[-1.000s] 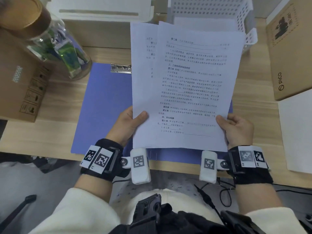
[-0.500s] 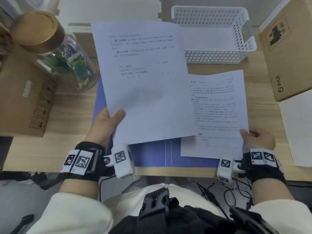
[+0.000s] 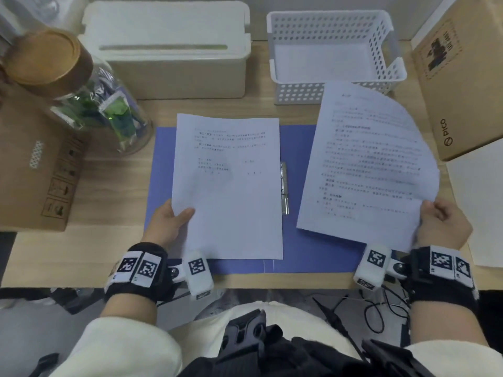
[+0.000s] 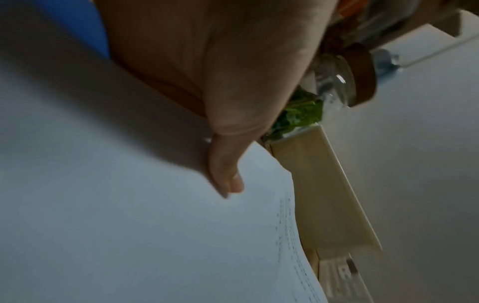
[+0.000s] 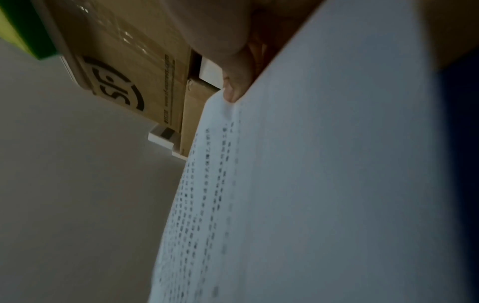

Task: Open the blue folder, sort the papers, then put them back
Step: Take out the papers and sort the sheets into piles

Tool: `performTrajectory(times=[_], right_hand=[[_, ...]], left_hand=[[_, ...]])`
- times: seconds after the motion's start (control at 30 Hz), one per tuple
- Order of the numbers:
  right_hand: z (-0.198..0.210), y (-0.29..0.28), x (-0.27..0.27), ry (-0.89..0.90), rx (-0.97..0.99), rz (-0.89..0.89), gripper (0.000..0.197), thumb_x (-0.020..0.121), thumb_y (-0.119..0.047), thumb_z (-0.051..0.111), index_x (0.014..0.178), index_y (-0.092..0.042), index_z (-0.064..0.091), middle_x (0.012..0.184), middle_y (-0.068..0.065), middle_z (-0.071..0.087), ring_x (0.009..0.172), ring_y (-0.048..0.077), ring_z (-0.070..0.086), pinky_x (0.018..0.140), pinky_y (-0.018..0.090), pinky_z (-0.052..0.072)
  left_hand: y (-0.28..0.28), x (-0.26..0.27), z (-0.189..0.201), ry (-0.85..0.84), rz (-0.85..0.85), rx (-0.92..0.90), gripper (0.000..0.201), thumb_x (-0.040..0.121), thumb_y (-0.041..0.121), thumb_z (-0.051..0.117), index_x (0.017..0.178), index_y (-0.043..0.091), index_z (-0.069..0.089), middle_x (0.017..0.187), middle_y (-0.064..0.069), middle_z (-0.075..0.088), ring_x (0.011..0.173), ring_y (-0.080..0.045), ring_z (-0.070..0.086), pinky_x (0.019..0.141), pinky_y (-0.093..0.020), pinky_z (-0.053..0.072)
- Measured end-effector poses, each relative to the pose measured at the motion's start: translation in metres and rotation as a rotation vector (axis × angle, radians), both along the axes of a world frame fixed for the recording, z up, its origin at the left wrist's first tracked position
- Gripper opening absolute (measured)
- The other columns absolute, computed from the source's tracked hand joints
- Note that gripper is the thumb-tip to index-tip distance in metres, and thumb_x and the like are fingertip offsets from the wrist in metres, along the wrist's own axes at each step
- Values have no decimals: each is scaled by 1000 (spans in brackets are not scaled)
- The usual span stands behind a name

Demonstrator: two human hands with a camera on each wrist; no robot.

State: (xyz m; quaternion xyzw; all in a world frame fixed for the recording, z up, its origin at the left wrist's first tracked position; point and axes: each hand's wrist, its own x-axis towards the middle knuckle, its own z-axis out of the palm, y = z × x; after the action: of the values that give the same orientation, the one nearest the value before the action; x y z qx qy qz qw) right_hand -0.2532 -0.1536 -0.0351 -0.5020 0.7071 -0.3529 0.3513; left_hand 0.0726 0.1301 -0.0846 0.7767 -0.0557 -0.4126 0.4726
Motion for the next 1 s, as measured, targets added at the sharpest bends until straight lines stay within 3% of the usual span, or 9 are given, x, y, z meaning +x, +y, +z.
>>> performTrajectory(times=[0.13,0.2,0.33,0.4,0.5,0.6,0.77,0.9,1.0], right_hand=[[13,1,19,-251,63,39,20,92,-6,54,80,-19,62,61,-13,66,49,-9,54,60,16,49],[15,8,38,-334,79,99,19,92,-4,53,80,-18,58,60,-13,65,45,-12,54,52,8,48],[8,23,73,-333,118,248,18,91,-1,54,82,-16,59,52,-16,63,44,-12,53,58,15,46],[3,30,79,-341,149,288,28,90,0,55,74,-23,58,51,-20,64,49,-12,55,65,21,48],[-1,37,80,-384,202,335,30,87,0,60,73,-26,60,55,-18,68,63,3,61,76,31,51],[0,46,80,-387,276,370,24,80,-1,69,74,-23,62,59,-11,70,67,16,64,75,35,54],[-7,47,75,-313,292,349,25,78,0,72,69,-21,61,47,-9,64,49,4,60,62,23,54],[-13,37,60,-190,133,254,17,84,-3,64,77,-16,55,43,-13,57,41,-9,47,60,15,43],[-7,25,44,-229,55,117,21,87,-5,60,75,-20,53,43,-14,58,40,-9,45,55,15,43]], left_hand=[[-19,-2,23,-384,15,221,74,71,12,77,133,8,37,136,-19,46,126,-36,45,106,-50,36],[-37,-13,50,-564,-15,192,73,73,19,75,135,9,38,139,-13,40,131,-27,37,110,-39,30],[-81,-43,88,234,-159,-161,32,87,41,48,106,20,64,103,7,67,102,-13,60,85,-32,46],[-87,-47,85,392,-166,-221,26,88,34,48,90,15,66,84,5,74,81,-14,68,73,-30,55],[-86,-45,74,190,-147,-170,17,86,18,60,80,1,59,78,-12,69,76,-22,65,75,-35,54],[-81,-45,65,88,-92,-111,20,78,16,70,75,-3,65,66,-6,71,70,-22,64,79,-42,53],[-78,-49,55,-10,-23,-63,33,66,22,81,57,3,55,59,-2,65,54,-14,57,52,-20,45],[-70,-45,42,-122,-56,-24,40,69,29,78,77,-7,63,78,-20,70,64,-17,58,64,-33,47],[-63,-40,38,-93,-89,-69,11,78,15,71,83,5,69,59,9,69,46,3,54,49,-18,43]])
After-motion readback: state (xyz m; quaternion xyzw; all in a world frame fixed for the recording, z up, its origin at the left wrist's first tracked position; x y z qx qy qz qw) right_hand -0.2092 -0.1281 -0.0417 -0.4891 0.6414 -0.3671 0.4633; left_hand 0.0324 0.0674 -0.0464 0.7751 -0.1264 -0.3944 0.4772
